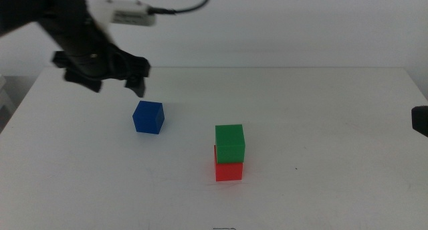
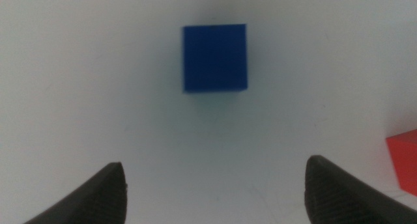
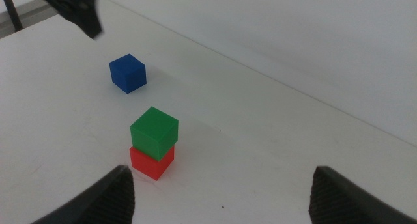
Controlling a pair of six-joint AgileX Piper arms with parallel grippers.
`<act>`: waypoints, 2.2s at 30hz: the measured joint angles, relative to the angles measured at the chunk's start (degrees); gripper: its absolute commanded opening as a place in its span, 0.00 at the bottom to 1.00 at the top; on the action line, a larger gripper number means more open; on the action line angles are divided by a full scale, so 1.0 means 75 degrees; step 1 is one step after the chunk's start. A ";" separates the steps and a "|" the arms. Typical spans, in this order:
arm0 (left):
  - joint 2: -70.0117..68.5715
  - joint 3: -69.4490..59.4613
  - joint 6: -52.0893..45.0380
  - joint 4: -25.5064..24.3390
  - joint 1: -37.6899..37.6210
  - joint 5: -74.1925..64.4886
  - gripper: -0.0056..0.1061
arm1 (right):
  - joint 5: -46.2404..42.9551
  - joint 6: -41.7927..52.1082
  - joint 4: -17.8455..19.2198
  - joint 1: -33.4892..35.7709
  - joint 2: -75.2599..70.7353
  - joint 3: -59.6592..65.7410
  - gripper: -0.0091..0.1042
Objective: Stack red cubes first, then green, then blue cubes in a specific spot.
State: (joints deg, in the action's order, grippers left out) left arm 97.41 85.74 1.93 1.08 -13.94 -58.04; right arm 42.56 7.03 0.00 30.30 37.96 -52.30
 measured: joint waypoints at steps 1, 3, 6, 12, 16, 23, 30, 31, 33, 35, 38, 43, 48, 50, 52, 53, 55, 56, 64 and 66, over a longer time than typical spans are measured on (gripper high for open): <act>0.0381 0.0330 -0.0258 0.0102 0.0000 -0.0147 0.89 | 0.0000 0.0000 0.0000 0.0000 0.0000 0.0000 0.86; 0.1023 0.0898 -0.0645 0.0201 0.0000 -0.0449 0.89 | 0.0000 0.0000 0.0000 0.0000 0.0000 0.0000 0.86; 0.1879 0.1676 -0.0879 0.0255 0.0000 -0.0772 0.89 | 0.0000 0.0000 0.0000 0.0000 0.0000 0.0000 0.86; 0.3031 0.2668 -0.0968 0.0303 0.0000 -0.0892 0.89 | 0.0000 0.0000 0.0000 0.0000 0.0000 0.0000 0.86; 0.3423 0.2801 -0.0969 0.0303 0.0000 -0.0868 0.89 | 0.0000 0.0000 0.0000 0.0000 0.0000 0.0000 0.86; 0.3916 0.2809 -0.0926 0.0233 0.0000 -0.0680 0.86 | 0.0000 0.0000 0.0000 0.0000 0.0000 0.0000 0.86; 0.4020 0.2809 -0.0758 0.0214 0.0000 -0.0572 0.49 | 0.0000 0.0000 0.0000 0.0000 0.0000 0.0000 0.86; 0.4020 0.2809 -0.0700 0.0214 0.0000 -0.0556 0.40 | 0.0000 0.0000 0.0000 0.0000 0.0000 0.0000 0.86; 0.4020 0.2809 -0.0595 0.0166 0.0000 -0.0556 0.25 | 0.0000 0.0000 0.0000 0.0000 0.0000 0.0000 0.86; 0.4020 0.2809 -0.0458 0.0081 0.0000 -0.0552 0.09 | 0.0000 0.0000 0.0000 0.0000 0.0000 0.0000 0.86; 0.4002 0.2809 -0.0391 0.0016 0.0000 -0.0675 0.04 | 0.0000 0.0000 0.0000 0.0000 0.0000 0.0000 0.86; 0.3340 0.2630 -0.0067 -0.0046 -0.0028 -0.0993 0.04 | 0.0000 -0.0007 0.0000 0.0000 0.0000 0.0000 0.86; 0.1680 0.1560 0.1605 -0.0320 -0.0563 -0.0933 0.04 | 0.0000 -0.0007 0.0000 0.0000 0.0000 0.0000 0.86; 0.1060 0.1245 0.2629 -0.0475 -0.1079 -0.1107 0.04 | 0.0000 -0.0007 0.0000 0.0000 0.0000 0.0000 0.86; 0.0682 0.1146 0.3610 -0.0684 -0.1640 -0.1397 0.04 | 0.0000 -0.0007 0.0000 0.0000 0.0000 0.0000 0.86; 0.0549 0.1146 0.4030 -0.0872 -0.1974 -0.1533 0.04 | 0.0000 -0.0007 0.0000 0.0000 0.0000 0.0000 0.86; 0.0451 0.1262 0.4618 -0.1279 -0.2551 -0.1703 0.04 | 0.0000 -0.0007 0.0000 0.0000 0.0000 0.0000 0.86; 0.0458 0.1358 0.4833 -0.1412 -0.2831 -0.1712 0.04 | 0.0000 -0.0007 0.0000 0.0000 0.0000 0.0000 0.86; 0.1117 0.2112 0.5387 -0.1471 -0.3888 -0.1718 0.04 | 0.0000 -0.0007 0.0000 0.0000 0.0000 0.0000 0.86; 0.1300 0.2147 0.5387 -0.1471 -0.3978 -0.1709 0.04 | 0.0000 -0.0007 0.0000 0.0000 0.0000 0.0000 0.86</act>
State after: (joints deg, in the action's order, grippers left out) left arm 107.16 101.84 42.34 -9.95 -43.77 -70.85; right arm 42.56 6.97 0.00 30.30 37.96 -52.30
